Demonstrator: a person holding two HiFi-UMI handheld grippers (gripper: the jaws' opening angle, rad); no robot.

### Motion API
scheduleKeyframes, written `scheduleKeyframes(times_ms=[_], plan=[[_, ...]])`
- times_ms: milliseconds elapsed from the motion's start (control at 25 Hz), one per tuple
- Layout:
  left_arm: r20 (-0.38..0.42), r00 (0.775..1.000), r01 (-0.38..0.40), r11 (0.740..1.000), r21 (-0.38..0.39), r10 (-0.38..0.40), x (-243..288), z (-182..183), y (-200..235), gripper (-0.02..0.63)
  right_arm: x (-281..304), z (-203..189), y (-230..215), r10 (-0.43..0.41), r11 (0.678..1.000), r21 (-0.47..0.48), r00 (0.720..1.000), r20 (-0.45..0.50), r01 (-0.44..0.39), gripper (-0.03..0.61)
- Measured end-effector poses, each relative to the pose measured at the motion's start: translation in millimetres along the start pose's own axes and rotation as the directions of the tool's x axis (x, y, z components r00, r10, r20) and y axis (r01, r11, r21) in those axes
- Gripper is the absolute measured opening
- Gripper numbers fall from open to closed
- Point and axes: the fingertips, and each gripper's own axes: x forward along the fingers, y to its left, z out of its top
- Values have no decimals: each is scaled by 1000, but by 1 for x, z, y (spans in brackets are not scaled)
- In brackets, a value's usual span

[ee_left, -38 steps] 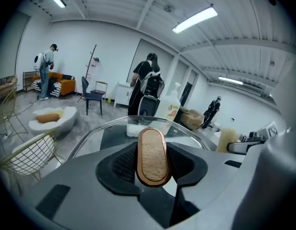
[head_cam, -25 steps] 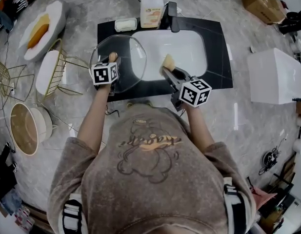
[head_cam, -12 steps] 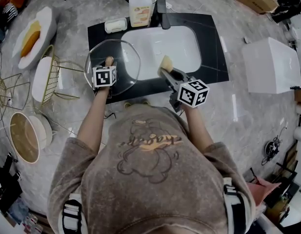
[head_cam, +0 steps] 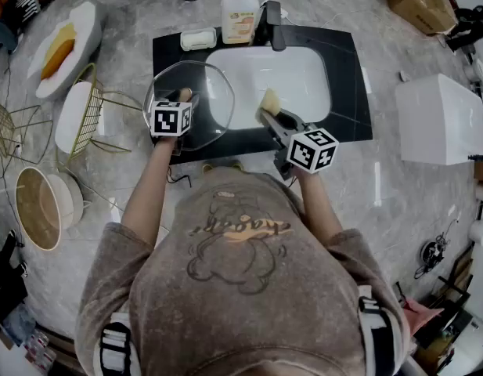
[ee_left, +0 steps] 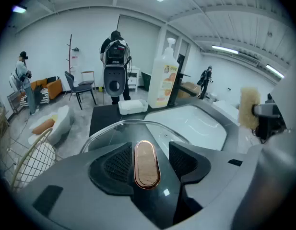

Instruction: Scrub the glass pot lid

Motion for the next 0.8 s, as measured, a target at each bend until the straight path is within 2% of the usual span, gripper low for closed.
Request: scheduleKeyframes(times_ms=[200, 480, 600, 720, 800], plan=[[116, 992, 52, 999, 2, -52, -37, 37, -8, 236, 16, 5, 9, 36, 999, -29, 999, -13, -36, 54], [269, 960, 73, 997, 24, -76, -103, 70, -16, 236, 43, 9, 36, 104, 991, -79, 994, -46, -107, 54], [335, 940, 66, 998, 22, -70, -130, 72, -18, 236, 53, 11, 46, 121, 986, -106, 991, -55, -126, 54], [411, 911, 32, 999, 7, -31, -154, 67, -17, 235, 59, 14, 56, 106, 981, -156, 993, -42, -111, 54], [458, 889, 8, 1000, -21, 3, -166, 60, -15, 201, 60, 16, 61, 86, 978, -187, 996, -20, -88, 54]])
